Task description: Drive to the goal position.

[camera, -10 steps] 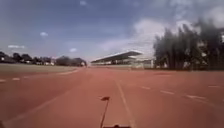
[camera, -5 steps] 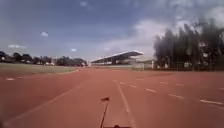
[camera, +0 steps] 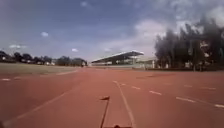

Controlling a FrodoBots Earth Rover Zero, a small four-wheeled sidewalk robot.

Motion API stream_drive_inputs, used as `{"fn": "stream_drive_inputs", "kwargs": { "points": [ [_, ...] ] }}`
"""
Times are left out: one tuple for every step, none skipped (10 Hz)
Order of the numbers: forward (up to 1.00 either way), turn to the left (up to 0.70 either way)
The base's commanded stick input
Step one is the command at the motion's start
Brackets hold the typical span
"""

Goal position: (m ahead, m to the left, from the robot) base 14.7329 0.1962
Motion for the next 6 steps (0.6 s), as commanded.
{"fn": "stream_drive_inputs", "kwargs": {
  "points": [
    [0.70,0.00],
    [0.70,0.00],
    [0.70,0.00],
    [0.70,0.00],
    [0.70,0.00],
    [0.70,0.00]
  ]
}}
